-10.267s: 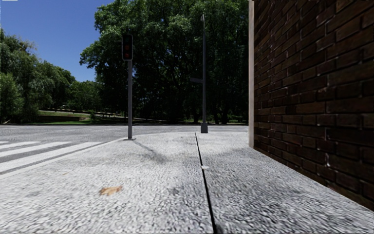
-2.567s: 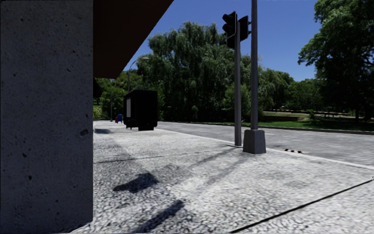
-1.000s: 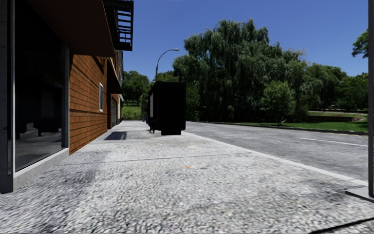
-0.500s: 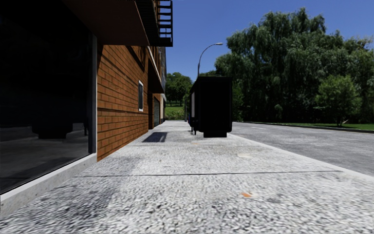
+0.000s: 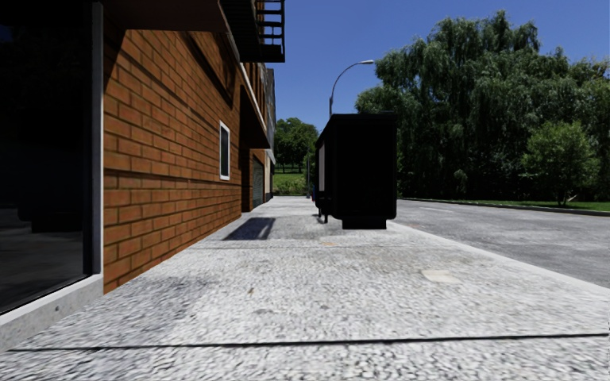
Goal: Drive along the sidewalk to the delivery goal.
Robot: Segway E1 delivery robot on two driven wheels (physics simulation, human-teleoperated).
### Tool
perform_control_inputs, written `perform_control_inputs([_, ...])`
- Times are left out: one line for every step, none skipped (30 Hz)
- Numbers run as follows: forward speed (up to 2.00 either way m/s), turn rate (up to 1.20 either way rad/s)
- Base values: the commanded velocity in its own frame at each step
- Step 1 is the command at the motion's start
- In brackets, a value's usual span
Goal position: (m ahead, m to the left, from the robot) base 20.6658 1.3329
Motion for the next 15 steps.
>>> perform_control_inputs([2.00,0.00])
perform_control_inputs([2.00,0.00])
perform_control_inputs([2.00,0.00])
perform_control_inputs([2.00,0.00])
perform_control_inputs([2.00,0.00])
perform_control_inputs([2.00,0.00])
perform_control_inputs([2.00,0.00])
perform_control_inputs([2.00,0.00])
perform_control_inputs([2.00,0.00])
perform_control_inputs([2.00,0.00])
perform_control_inputs([2.00,0.00])
perform_control_inputs([2.00,0.09])
perform_control_inputs([2.00,0.16])
perform_control_inputs([2.00,0.24])
perform_control_inputs([2.00,0.24])
